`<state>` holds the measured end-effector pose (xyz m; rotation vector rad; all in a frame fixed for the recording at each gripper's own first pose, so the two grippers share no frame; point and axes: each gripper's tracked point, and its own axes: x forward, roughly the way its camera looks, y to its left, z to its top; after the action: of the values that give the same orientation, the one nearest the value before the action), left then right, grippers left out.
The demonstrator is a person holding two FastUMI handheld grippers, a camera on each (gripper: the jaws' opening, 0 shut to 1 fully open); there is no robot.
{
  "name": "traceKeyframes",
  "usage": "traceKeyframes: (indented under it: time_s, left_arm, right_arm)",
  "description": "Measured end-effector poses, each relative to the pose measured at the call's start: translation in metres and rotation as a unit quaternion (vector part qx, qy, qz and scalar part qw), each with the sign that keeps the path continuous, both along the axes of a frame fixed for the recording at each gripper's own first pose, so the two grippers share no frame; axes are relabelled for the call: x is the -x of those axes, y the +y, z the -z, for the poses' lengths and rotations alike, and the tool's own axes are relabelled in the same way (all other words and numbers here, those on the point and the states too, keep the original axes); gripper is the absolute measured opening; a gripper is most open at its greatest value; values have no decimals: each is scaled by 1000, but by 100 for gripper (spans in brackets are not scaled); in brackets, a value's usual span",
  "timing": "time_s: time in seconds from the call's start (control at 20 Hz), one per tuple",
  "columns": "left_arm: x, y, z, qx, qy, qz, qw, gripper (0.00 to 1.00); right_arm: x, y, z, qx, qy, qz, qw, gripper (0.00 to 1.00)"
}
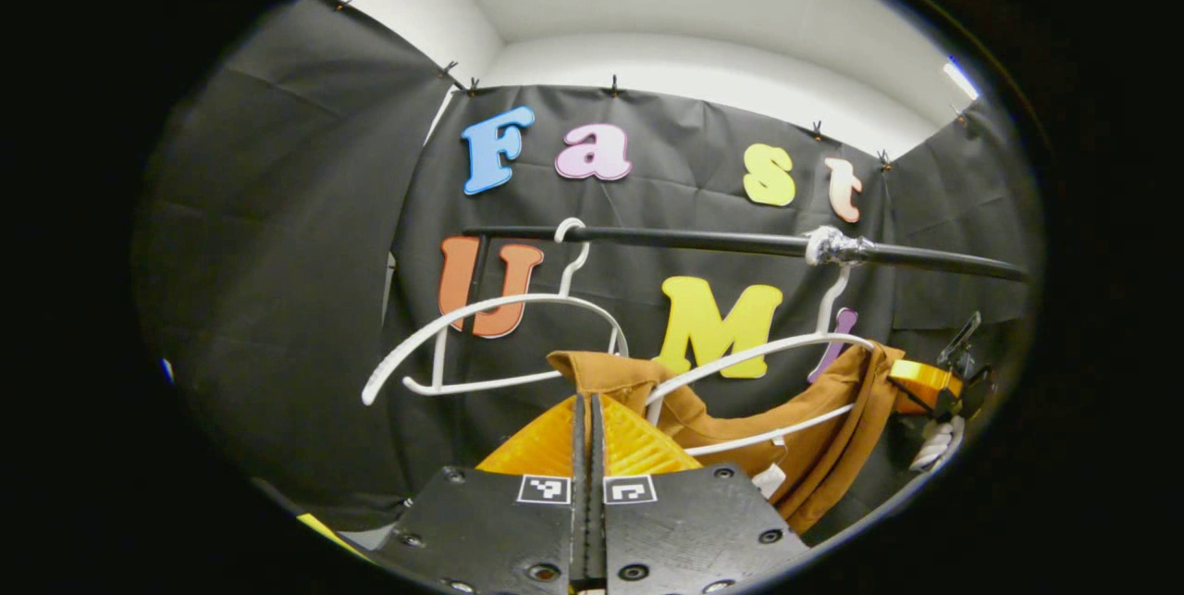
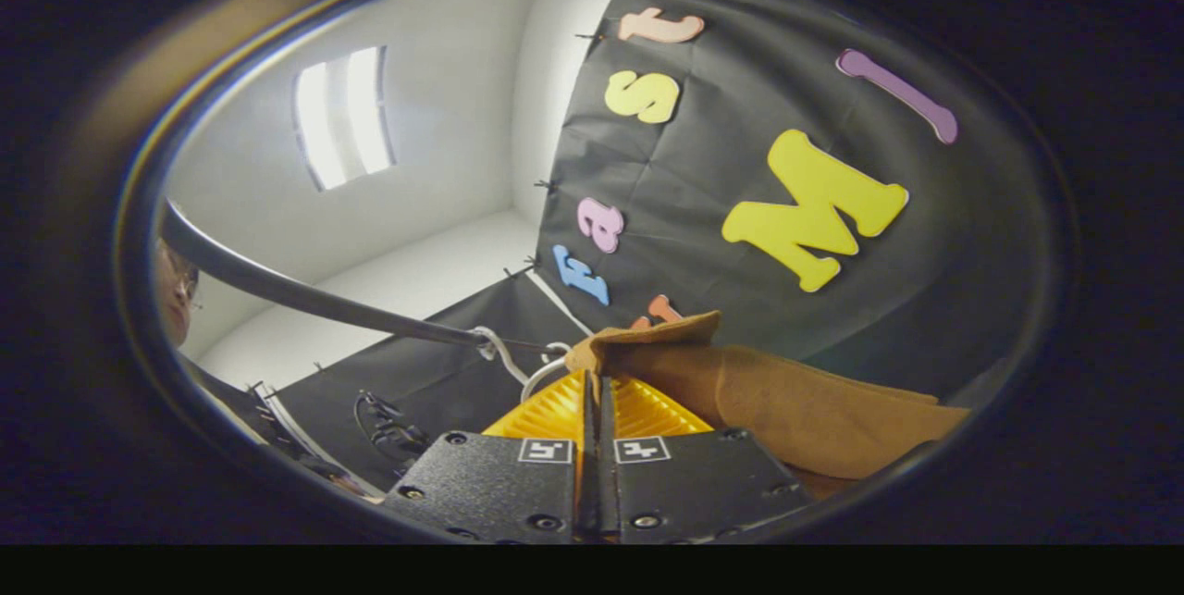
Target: Grasp the clothes on the hanger with both hands and then place them into the laundry hamper below.
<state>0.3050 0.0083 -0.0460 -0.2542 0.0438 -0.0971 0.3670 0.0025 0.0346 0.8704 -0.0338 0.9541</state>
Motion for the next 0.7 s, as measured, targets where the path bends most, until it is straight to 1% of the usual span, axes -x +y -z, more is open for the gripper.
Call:
traceKeyframes:
  time_s: [0.05, 0.1, 0.15, 0.2, 0.25, 0.3, 0.35, 0.4, 0.5, 0.55, 0.6, 0.7]
  left_arm:
    - [2, -3, 2, 5, 1, 9, 1000, 4]
    - [1, -2, 3, 7, -3, 11, 1000, 0]
    - [2, 7, 4, 2, -6, -7, 1000, 0]
    - [3, 11, 6, 10, -2, -9, 1000, 0]
    - [1, 18, 2, 20, -10, -19, 1000, 4]
    - [-2, 21, 4, 25, 0, -15, 1000, 0]
    - [-3, 26, 2, 19, -4, -25, 999, 0]
    - [-5, 23, 5, 20, 1, -13, 1000, 0]
    - [-2, 18, -1, 18, -12, 2, 1000, 0]
    - [-3, 23, 0, 10, -9, -7, 1000, 0]
    - [-7, 26, 6, 9, 3, -8, 1000, 0]
    - [-15, 31, 4, 19, 3, -9, 1000, 0]
  right_arm:
    - [-1, 2, 0, 3, -2, 1, 1000, 3]
    - [-2, 2, -1, 6, -5, 1, 1000, 3]
    - [-3, 1, -1, 6, -5, 4, 1000, 4]
    - [-4, 0, -2, 3, -3, 2, 1000, 4]
    - [-7, -2, -2, -1, 1, 5, 1000, 4]
    - [-9, -3, 0, 1, 3, 6, 1000, 3]
    - [-12, -4, 2, 4, 4, 11, 1000, 4]
    - [-12, -3, 2, 5, 5, 9, 1000, 3]
    - [-11, 1, 2, 9, 4, 7, 1000, 2]
    - [-10, 0, 2, 12, 3, 7, 1000, 3]
    - [-13, 0, 1, 11, 2, 8, 1000, 2]
    - [-18, -6, -4, -7, 6, 12, 1000, 3]
